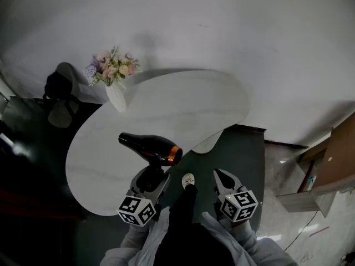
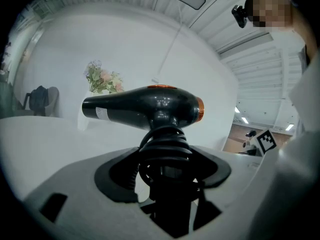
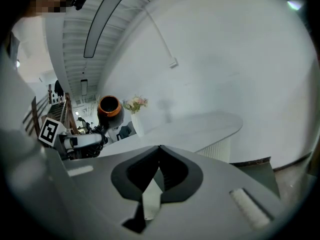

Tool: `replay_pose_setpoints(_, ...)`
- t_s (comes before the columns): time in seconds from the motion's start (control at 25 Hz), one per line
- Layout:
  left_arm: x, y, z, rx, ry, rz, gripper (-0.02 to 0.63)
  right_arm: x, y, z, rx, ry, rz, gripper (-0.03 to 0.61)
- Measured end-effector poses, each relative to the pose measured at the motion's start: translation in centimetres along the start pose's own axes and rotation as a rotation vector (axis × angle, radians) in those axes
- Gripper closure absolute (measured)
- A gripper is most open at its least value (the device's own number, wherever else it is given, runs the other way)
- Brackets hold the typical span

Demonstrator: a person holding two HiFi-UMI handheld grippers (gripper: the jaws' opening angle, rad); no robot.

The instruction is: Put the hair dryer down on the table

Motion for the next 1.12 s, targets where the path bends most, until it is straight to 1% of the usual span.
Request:
replay_pose_setpoints(0.28, -7.3, -4.1, -2.2, -0.006, 0.008, 0.006, 0.305, -6.1, -4.9, 3.7, 0.024, -0.023, -0.008, 0.569)
replay_pose_setpoints(0.4, -10.9, -6.1, -3.3, -0.014, -0.003, 0.002, 0.305, -8.8, -7.7, 5.7, 0.023, -0.029, -0.012, 0.569)
replay_pose_setpoints(0.52, -14.0, -7.5, -4.4, -0.008, -0.016, 0.008, 0.305, -11.1, -9.7, 7.4, 0.034, -0.037, -0.014, 0.569)
replay_pose_setpoints(0.64, -16.7, -8.4, -5.2, -0.007, -0.019, 0.018, 0.305, -12.8, -11.1, 9.3, 0.043, -0.04, -0.011, 0.569)
replay_pose_setpoints(0.8, -19.8, -9.3, -5.9, -0.033, -0.03, 0.009, 0.305, -15.2, -12.8, 11.5, 0.043, -0.047, -0.02, 0.569)
replay_pose_setpoints(1.12, -24.6, -9.3, -7.7, -0.054, -0.051, -0.022, 0.305, -19.7, -14.3, 14.5, 0.052, -0.067, -0.021, 0.569)
Point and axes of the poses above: the fingertips, and each gripper's own axes: x backward along the fingers, z to its right, y out of its underside, the point moved 7 cm from there along x, backward along the fingers
